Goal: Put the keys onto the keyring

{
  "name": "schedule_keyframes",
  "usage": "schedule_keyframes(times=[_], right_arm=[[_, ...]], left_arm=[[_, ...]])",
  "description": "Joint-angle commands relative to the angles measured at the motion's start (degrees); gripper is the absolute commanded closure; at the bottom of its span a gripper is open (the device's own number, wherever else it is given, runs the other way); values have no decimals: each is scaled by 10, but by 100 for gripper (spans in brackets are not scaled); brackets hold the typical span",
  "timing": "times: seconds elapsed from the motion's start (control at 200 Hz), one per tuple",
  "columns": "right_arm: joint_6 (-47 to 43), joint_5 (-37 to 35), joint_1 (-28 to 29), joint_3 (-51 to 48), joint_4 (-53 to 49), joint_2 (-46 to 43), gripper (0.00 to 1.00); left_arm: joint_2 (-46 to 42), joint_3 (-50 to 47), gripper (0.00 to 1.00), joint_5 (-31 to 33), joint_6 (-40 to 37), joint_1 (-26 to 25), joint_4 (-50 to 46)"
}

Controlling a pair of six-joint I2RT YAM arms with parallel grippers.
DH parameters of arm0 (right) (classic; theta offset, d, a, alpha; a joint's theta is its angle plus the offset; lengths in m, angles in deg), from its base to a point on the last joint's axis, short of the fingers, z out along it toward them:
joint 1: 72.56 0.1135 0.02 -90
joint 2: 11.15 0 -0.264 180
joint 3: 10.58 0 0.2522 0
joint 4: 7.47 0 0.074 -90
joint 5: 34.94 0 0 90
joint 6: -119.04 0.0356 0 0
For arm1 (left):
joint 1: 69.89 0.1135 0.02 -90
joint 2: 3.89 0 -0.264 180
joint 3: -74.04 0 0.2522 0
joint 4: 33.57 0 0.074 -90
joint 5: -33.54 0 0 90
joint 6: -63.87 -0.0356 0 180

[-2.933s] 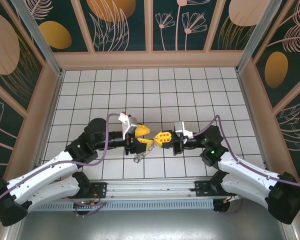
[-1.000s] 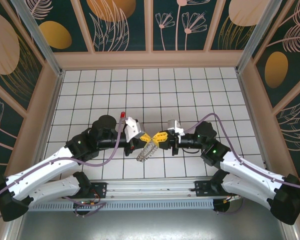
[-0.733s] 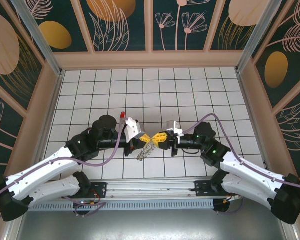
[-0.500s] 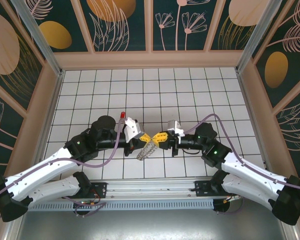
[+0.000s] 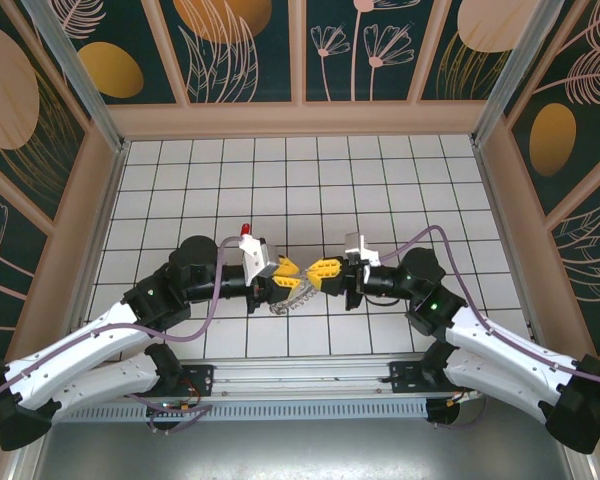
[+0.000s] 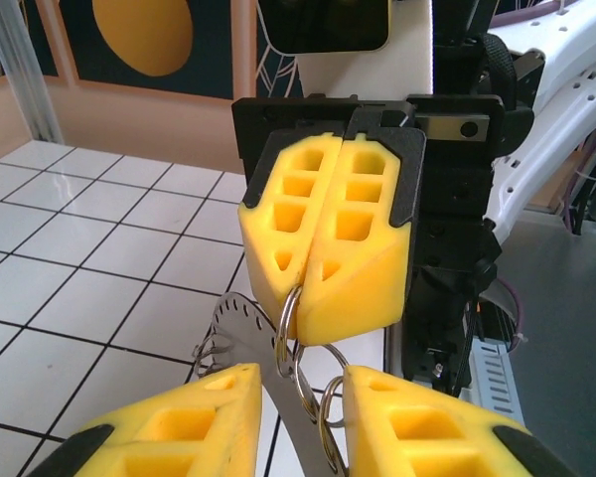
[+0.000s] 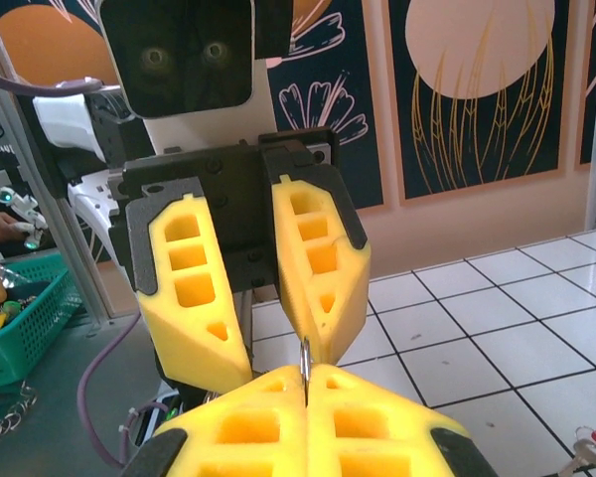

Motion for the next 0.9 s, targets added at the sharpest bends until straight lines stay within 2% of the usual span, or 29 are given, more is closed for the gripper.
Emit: schedule_keyframes(times=[0.0,0.09,0.345,0.52,0.576,0.726,0.801,0.891], right_arm=[[19,15,0,1,53,3,100],[16,19,0,2,48,9,100],[11,33,1,1,46,16,100],[9,43,2,-3,47,14,100],[6,41,2,-3,44,13,100],[-5,23,2,3,19,10,100],[-20,-14,4,9,-26,1,82],[-42,-54,5,15,-80,-19,71]], left_arm=[[-8,-5,73,-21,10,-1,25],[-7,-6,74,-20,10,-1,28],[9,-6,88,-35,13,-1,42],[20,-5,92,-41,13,-1,42],[20,-2,100,-41,13,-1,40],[15,14,100,-32,3,-1,17],[12,25,100,-9,-6,-1,-7],[12,39,100,8,-17,-1,-39]])
